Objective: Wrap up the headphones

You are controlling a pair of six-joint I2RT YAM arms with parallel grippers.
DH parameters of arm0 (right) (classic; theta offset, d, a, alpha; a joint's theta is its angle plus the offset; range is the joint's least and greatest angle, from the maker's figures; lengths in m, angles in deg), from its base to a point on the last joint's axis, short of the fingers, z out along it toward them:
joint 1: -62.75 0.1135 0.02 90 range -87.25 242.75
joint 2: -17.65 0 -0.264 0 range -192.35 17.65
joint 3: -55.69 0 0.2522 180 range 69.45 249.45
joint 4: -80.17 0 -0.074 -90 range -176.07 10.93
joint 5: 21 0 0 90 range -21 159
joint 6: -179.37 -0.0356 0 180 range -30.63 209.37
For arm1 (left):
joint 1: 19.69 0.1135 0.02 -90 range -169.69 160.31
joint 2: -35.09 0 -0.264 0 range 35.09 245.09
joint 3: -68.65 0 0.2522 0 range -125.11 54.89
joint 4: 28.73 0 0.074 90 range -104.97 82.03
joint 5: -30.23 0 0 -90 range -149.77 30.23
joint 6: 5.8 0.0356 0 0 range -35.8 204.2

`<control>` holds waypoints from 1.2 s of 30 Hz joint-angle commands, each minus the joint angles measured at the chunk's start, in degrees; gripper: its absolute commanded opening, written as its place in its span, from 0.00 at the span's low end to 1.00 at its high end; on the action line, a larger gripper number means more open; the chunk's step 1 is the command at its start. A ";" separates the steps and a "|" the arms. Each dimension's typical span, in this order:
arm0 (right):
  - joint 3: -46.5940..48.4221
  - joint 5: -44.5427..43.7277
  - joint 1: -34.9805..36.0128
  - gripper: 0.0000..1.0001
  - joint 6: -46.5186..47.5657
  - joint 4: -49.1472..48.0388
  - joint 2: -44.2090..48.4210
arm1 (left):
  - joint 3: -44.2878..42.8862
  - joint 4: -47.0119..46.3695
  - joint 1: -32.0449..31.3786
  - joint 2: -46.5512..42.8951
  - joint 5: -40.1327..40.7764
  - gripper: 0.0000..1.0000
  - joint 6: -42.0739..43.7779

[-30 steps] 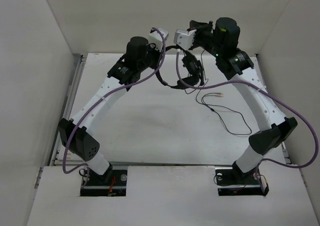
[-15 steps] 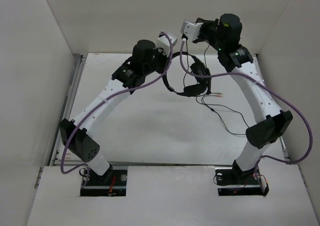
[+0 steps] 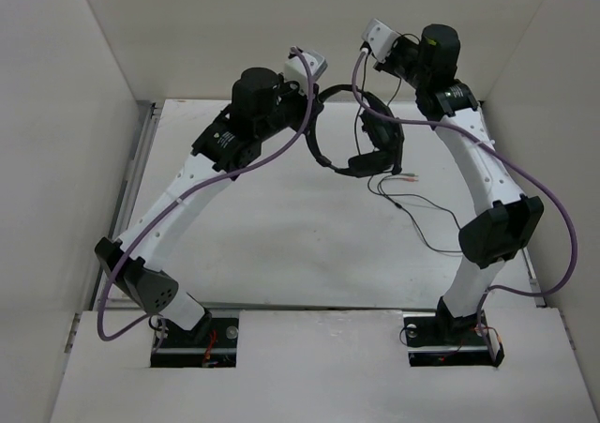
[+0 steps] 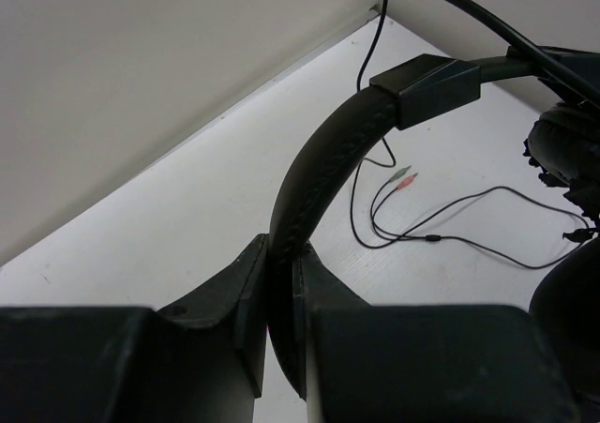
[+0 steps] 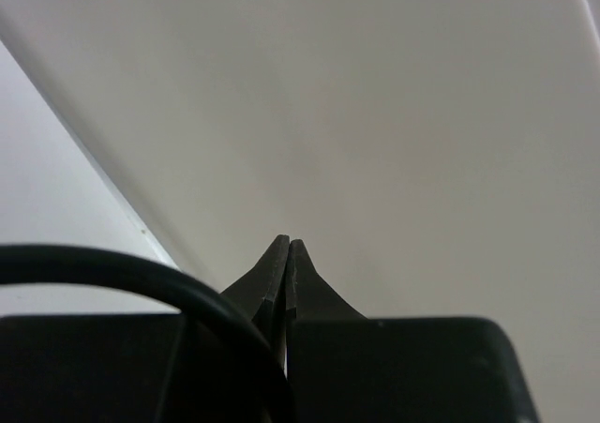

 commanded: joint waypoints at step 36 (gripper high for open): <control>-14.80 35.33 -6.37 0.02 -74.13 -14.55 4.71 | -25.49 -3.16 2.33 8.84 -5.90 0.00 -13.95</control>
